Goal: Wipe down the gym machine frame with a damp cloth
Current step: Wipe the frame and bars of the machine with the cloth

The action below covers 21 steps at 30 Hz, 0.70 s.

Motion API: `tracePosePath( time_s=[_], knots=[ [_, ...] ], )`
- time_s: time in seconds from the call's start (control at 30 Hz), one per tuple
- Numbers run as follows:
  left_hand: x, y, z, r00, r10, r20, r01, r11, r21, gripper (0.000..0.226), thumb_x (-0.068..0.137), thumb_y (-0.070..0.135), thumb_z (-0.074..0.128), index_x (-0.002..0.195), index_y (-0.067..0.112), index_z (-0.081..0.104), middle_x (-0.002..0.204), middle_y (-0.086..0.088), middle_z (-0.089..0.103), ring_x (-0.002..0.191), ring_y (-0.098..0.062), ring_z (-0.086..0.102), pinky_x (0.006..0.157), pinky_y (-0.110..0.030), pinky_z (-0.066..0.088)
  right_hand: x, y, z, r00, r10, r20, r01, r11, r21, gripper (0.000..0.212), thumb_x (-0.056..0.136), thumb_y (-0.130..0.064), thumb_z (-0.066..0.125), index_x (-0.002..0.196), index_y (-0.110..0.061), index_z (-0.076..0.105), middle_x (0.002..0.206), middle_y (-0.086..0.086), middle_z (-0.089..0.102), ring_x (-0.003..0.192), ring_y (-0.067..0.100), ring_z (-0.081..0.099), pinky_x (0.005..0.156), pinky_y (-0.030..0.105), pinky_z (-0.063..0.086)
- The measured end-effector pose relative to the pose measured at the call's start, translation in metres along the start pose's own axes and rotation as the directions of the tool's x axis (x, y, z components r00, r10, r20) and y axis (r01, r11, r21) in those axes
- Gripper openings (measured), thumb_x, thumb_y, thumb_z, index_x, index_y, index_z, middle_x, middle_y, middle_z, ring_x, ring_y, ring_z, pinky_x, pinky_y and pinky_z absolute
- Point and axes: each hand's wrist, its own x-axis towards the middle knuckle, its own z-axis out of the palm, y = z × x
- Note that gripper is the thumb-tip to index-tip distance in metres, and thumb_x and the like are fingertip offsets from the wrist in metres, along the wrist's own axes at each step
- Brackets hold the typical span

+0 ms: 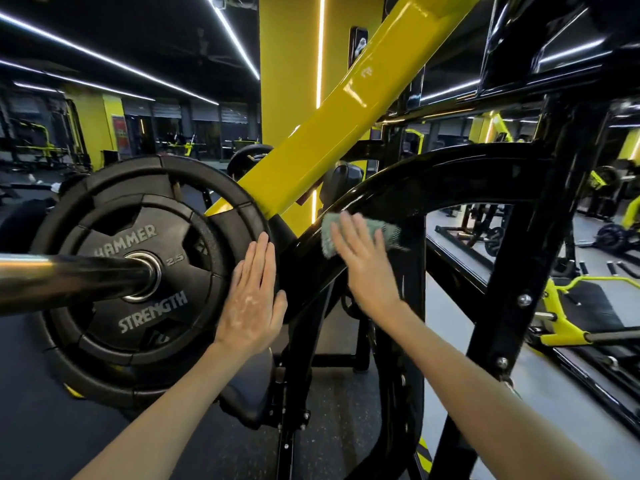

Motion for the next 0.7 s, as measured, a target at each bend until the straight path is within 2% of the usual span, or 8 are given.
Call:
tracePosePath(
  time_s=[0.1, 0.17, 0.27, 0.33, 0.4, 0.5, 0.6, 0.7],
  knots=[
    [-0.001, -0.001, -0.001, 1.000, -0.009, 0.002, 0.009, 0.999, 0.041, 0.076, 0.093, 0.032, 0.034, 0.156, 0.000, 0.008, 0.166, -0.015, 0.003, 0.153, -0.025, 0.003, 0.122, -0.043, 0.017, -0.005, 0.004, 0.000, 0.975, -0.187, 0.122, 0.196, 0.979, -0.060, 0.083, 0.074, 0.007, 0.050, 0.152, -0.014, 0.030, 0.160, 0.008, 0.027, 0.147, 0.024, 0.017, 0.116, 0.048, 0.014],
    [0.002, 0.007, -0.004, 1.000, 0.011, -0.011, -0.010, 0.997, 0.079, 0.074, 0.092, 0.030, 0.034, 0.155, -0.003, 0.013, 0.165, -0.018, 0.008, 0.152, -0.029, 0.010, 0.121, -0.044, 0.020, 0.004, 0.020, -0.011, 0.972, -0.191, 0.136, 0.204, 0.975, -0.087, 0.077, 0.079, 0.005, 0.043, 0.152, -0.015, 0.030, 0.160, 0.006, 0.027, 0.147, 0.023, 0.021, 0.118, 0.044, 0.016],
    [0.018, 0.033, -0.003, 0.994, 0.109, -0.027, -0.106, 0.991, 0.081, 0.069, 0.094, 0.027, 0.034, 0.155, -0.001, 0.019, 0.164, -0.016, 0.015, 0.151, -0.029, 0.015, 0.119, -0.040, 0.018, 0.021, 0.053, -0.035, 0.997, -0.040, 0.071, 0.045, 0.996, -0.076, 0.075, 0.083, 0.006, 0.033, 0.154, -0.016, 0.025, 0.162, 0.004, 0.020, 0.150, 0.020, 0.012, 0.118, 0.045, 0.013],
    [0.038, 0.051, 0.000, 0.988, 0.152, -0.028, -0.150, 0.987, 0.060, 0.066, 0.095, 0.026, 0.033, 0.156, 0.002, 0.020, 0.164, -0.014, 0.016, 0.151, -0.028, 0.016, 0.119, -0.038, 0.017, 0.030, 0.081, -0.052, 0.997, 0.077, 0.019, -0.076, 0.996, -0.036, 0.084, 0.081, 0.013, 0.036, 0.156, -0.019, 0.016, 0.163, -0.002, 0.006, 0.149, 0.014, -0.004, 0.119, 0.042, 0.000],
    [0.059, 0.063, 0.005, 0.982, 0.190, -0.015, -0.189, 0.980, 0.063, 0.065, 0.097, 0.027, 0.032, 0.156, 0.004, 0.019, 0.165, -0.012, 0.015, 0.152, -0.027, 0.015, 0.120, -0.038, 0.016, 0.034, 0.114, -0.071, 0.984, 0.176, -0.032, -0.177, 0.984, -0.026, 0.089, 0.081, 0.018, 0.041, 0.156, -0.021, 0.011, 0.161, -0.005, -0.001, 0.148, 0.012, -0.010, 0.119, 0.041, -0.004],
    [0.086, 0.076, 0.012, 0.967, 0.253, -0.007, -0.251, 0.963, 0.096, 0.063, 0.099, 0.029, 0.031, 0.157, 0.006, 0.019, 0.166, -0.008, 0.012, 0.153, -0.023, 0.010, 0.121, -0.038, 0.017, 0.036, 0.163, -0.100, 0.930, 0.350, -0.110, -0.352, 0.936, 0.001, 0.080, 0.089, 0.016, 0.040, 0.156, -0.018, 0.015, 0.164, 0.001, 0.007, 0.151, 0.018, -0.002, 0.120, 0.047, 0.001],
    [0.109, 0.091, 0.017, 0.951, 0.310, -0.010, -0.307, 0.944, 0.121, 0.062, 0.101, 0.030, 0.029, 0.157, 0.007, 0.017, 0.166, -0.006, 0.010, 0.153, -0.023, 0.011, 0.121, -0.039, 0.017, 0.028, 0.204, -0.122, 0.831, 0.526, -0.184, -0.524, 0.849, 0.059, 0.071, 0.093, 0.014, 0.036, 0.156, -0.013, 0.018, 0.164, 0.007, 0.012, 0.151, 0.026, 0.004, 0.122, 0.051, 0.005],
    [0.124, 0.098, 0.022, 0.951, 0.308, -0.022, -0.303, 0.945, 0.123, 0.062, 0.102, 0.031, 0.028, 0.158, 0.008, 0.013, 0.167, -0.005, 0.006, 0.154, -0.020, 0.006, 0.123, -0.034, 0.010, 0.025, 0.218, -0.128, 0.792, 0.563, -0.238, -0.551, 0.826, 0.119, 0.070, 0.091, 0.018, 0.036, 0.155, -0.008, 0.022, 0.162, 0.013, 0.016, 0.151, 0.032, 0.007, 0.121, 0.055, 0.011]
  ],
)
